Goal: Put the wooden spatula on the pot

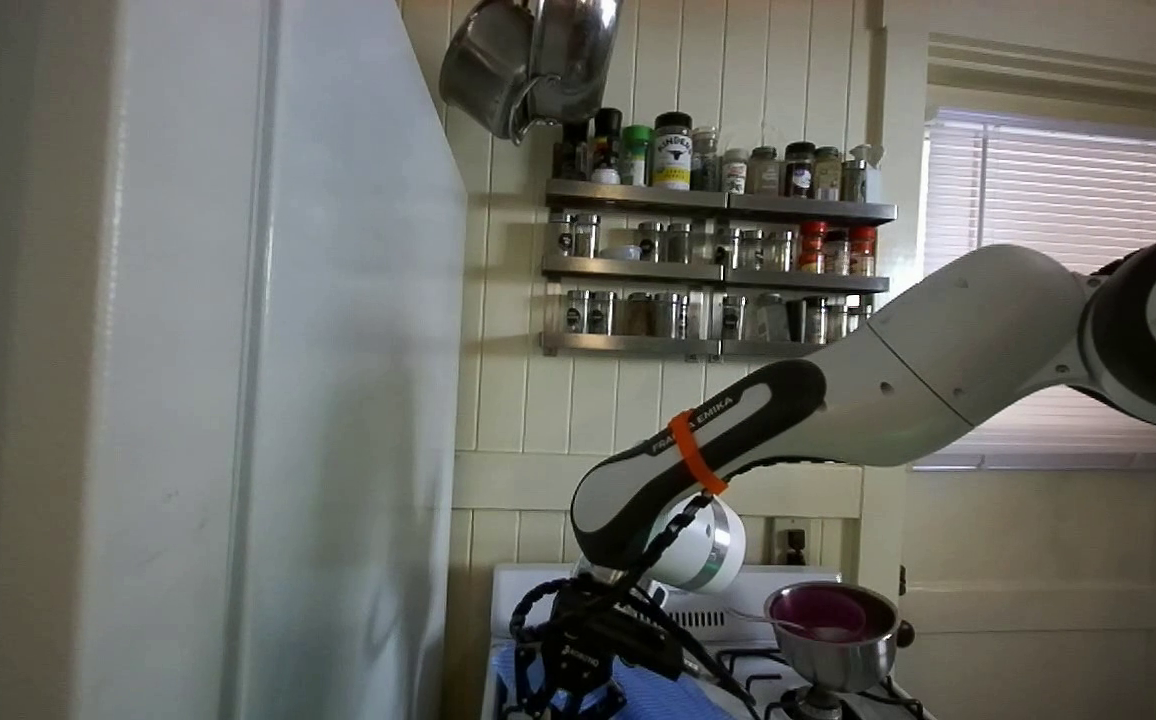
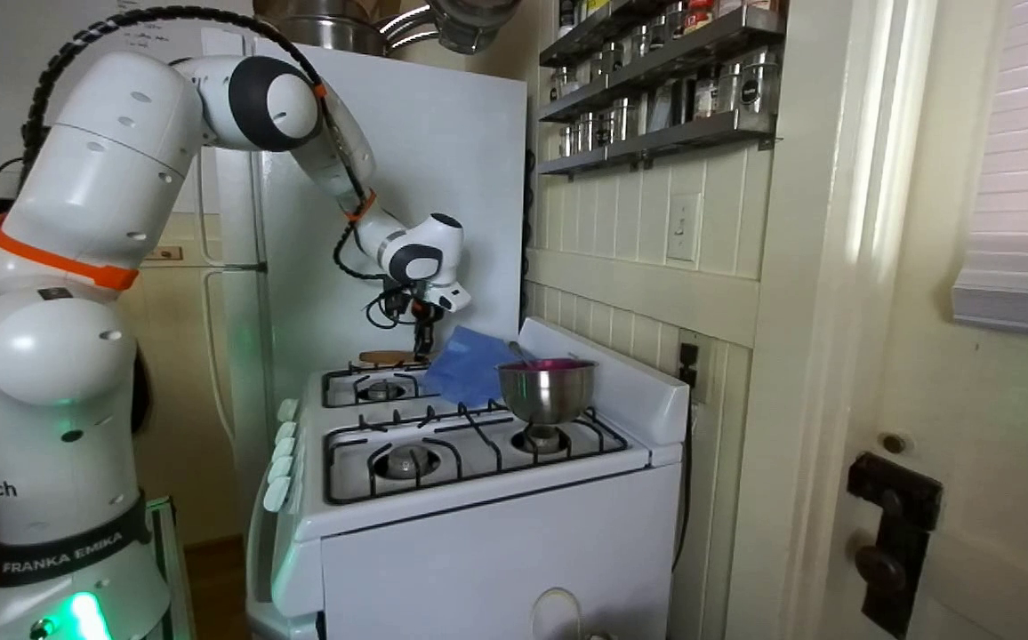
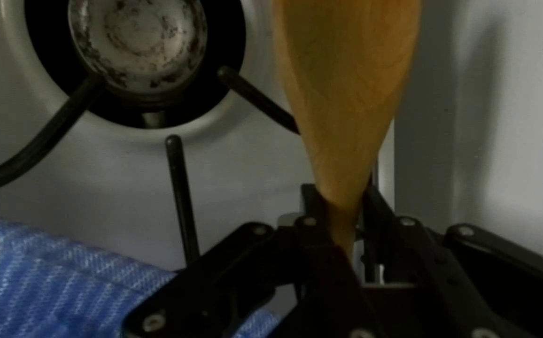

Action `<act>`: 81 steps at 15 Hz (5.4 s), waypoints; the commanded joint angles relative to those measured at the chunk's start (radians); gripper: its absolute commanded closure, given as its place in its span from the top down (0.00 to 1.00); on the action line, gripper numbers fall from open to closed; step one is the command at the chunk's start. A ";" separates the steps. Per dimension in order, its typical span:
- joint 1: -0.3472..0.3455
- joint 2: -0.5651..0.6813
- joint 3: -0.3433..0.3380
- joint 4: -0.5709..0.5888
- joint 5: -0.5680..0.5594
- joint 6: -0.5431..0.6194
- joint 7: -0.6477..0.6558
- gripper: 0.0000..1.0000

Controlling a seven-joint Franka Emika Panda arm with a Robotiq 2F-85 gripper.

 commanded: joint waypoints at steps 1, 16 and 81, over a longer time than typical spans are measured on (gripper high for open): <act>0.015 0.008 -0.015 0.030 -0.025 -0.044 0.001 0.06; -0.103 -0.426 0.020 -0.216 0.473 -0.266 -0.549 0.06; -0.298 -0.192 -0.308 0.172 -0.651 -0.672 -0.476 0.06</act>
